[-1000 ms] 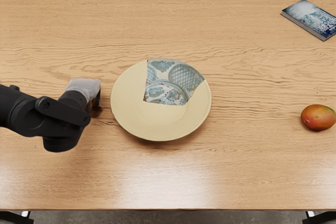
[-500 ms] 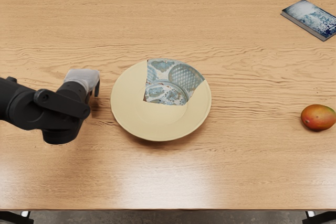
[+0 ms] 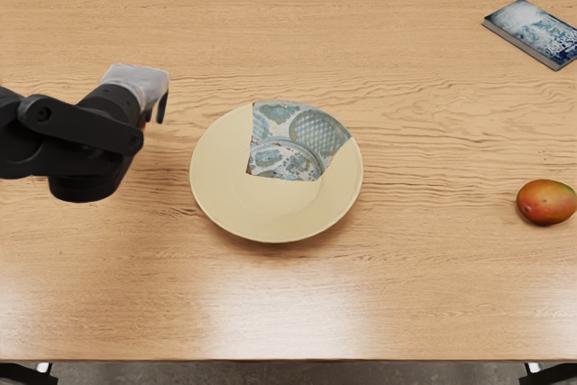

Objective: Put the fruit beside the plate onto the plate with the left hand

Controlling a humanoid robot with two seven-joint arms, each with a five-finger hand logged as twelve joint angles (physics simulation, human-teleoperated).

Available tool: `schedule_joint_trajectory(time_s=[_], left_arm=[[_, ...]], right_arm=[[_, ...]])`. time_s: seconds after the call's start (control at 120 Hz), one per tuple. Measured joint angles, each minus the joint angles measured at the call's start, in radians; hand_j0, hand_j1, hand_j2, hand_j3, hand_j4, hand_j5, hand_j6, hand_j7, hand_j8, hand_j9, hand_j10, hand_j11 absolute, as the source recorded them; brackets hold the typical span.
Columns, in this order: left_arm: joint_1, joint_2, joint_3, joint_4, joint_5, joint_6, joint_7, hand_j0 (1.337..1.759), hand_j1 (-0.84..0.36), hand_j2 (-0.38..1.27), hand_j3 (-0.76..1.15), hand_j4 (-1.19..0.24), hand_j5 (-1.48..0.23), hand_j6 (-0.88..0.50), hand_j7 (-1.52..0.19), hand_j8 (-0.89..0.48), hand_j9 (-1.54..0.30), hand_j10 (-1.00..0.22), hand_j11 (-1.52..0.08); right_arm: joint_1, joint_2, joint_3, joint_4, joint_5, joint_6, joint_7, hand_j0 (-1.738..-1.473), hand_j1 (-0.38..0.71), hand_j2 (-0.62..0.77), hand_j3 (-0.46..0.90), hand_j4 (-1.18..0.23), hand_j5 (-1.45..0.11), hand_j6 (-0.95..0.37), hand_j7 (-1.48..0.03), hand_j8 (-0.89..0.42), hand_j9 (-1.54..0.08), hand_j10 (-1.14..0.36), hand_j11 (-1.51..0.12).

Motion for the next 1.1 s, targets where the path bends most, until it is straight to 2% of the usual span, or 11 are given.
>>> schedule_joint_trajectory(time_s=[0.125,0.3,0.383,0.458,0.592,0.708,0.833,0.908,0.933,1.025,1.1], left_arm=[[-0.055,-0.012,-0.009,-0.023,-0.025,-0.038,0.001,1.649,-0.29,0.53,0.01,-0.86,-1.15,-0.82,-1.15,-0.47,-1.16,-0.55,-1.17],[-0.117,-0.078,-0.036,-0.037,-0.059,-0.075,0.000,1.652,-0.28,0.51,0.00,-0.87,-1.15,-0.85,-1.15,-0.45,-1.16,-0.57,-1.16],[-0.136,-0.119,-0.053,-0.040,-0.077,-0.084,0.000,1.653,-0.34,0.60,0.00,-0.86,-1.16,-0.85,-1.16,-0.45,-1.16,-0.52,-1.16],[-0.151,-0.160,-0.072,-0.041,-0.091,-0.090,0.000,1.654,-0.39,0.68,0.00,-0.86,-1.17,-0.85,-1.17,-0.43,-1.16,-0.57,-1.16],[-0.161,-0.224,-0.106,-0.041,-0.107,-0.093,0.000,1.655,-0.44,0.62,0.00,-0.85,-1.17,-0.85,-1.17,-0.43,-1.15,-0.62,-1.15],[-0.153,-0.228,-0.138,-0.027,-0.123,-0.081,0.001,1.656,-0.22,0.37,0.00,-0.59,-0.80,-0.59,-0.80,-0.35,-0.79,-0.46,-0.79],[-0.150,-0.224,-0.165,-0.014,-0.162,-0.082,0.001,1.657,-0.09,0.22,0.00,-0.43,-0.57,-0.43,-0.57,-0.30,-0.57,-0.35,-0.57],[-0.113,-0.118,-0.208,0.000,-0.233,-0.110,0.001,1.657,-0.04,0.17,0.00,-0.37,-0.49,-0.37,-0.49,-0.28,-0.49,-0.32,-0.49],[-0.074,-0.059,-0.235,0.007,-0.253,-0.143,0.001,1.657,-0.03,0.15,0.00,-0.35,-0.47,-0.35,-0.47,-0.27,-0.47,-0.31,-0.47],[0.048,0.141,-0.391,0.056,-0.299,-0.339,0.001,1.658,0.01,0.12,0.00,-0.31,-0.41,-0.31,-0.41,-0.26,-0.41,-0.28,-0.41],[0.065,0.328,-0.520,0.083,-0.347,-0.499,0.001,1.658,0.03,0.09,0.00,-0.29,-0.38,-0.29,-0.38,-0.25,-0.38,-0.27,-0.38]], right_arm=[[0.000,0.000,0.000,0.000,0.000,0.000,0.000,-1.658,-0.31,-0.01,0.00,-0.04,-0.05,-0.04,-0.05,-0.04,-0.05,-0.04,-0.05],[0.000,0.000,0.000,0.000,0.000,0.000,0.000,-1.658,-0.31,-0.01,0.00,-0.04,-0.05,-0.04,-0.05,-0.04,-0.05,-0.04,-0.05],[0.000,0.000,0.000,0.000,0.000,0.000,0.000,-1.658,-0.31,-0.01,0.00,-0.04,-0.05,-0.04,-0.05,-0.04,-0.05,-0.04,-0.05],[0.000,0.000,0.000,0.000,0.000,0.000,0.000,-1.658,-0.31,-0.01,0.00,-0.04,-0.05,-0.04,-0.05,-0.04,-0.05,-0.04,-0.05],[0.000,0.000,0.000,0.000,0.000,0.000,0.000,-1.658,-0.31,-0.01,0.00,-0.04,-0.05,-0.04,-0.05,-0.04,-0.05,-0.04,-0.05],[0.000,0.000,0.000,0.000,0.000,0.000,0.000,-1.658,-0.31,-0.01,0.00,-0.04,-0.05,-0.04,-0.05,-0.04,-0.05,-0.04,-0.05],[0.000,0.000,0.000,0.000,0.000,0.000,0.000,-1.658,-0.31,-0.01,0.00,-0.04,-0.05,-0.04,-0.05,-0.04,-0.05,-0.04,-0.05],[0.000,0.000,0.000,0.000,0.000,0.000,0.000,-1.658,-0.31,-0.01,0.00,-0.04,-0.05,-0.04,-0.05,-0.04,-0.05,-0.04,-0.05],[0.000,0.000,0.000,0.000,0.000,0.000,0.000,-1.658,-0.31,-0.01,0.00,-0.04,-0.05,-0.04,-0.05,-0.04,-0.05,-0.04,-0.05],[0.000,0.000,0.000,0.000,0.000,0.000,0.000,-1.658,-0.31,-0.01,0.00,-0.04,-0.05,-0.04,-0.05,-0.04,-0.05,-0.04,-0.05],[0.000,0.000,0.000,0.000,0.000,0.000,0.000,-1.658,-0.31,-0.01,0.00,-0.04,-0.05,-0.04,-0.05,-0.04,-0.05,-0.04,-0.05]])
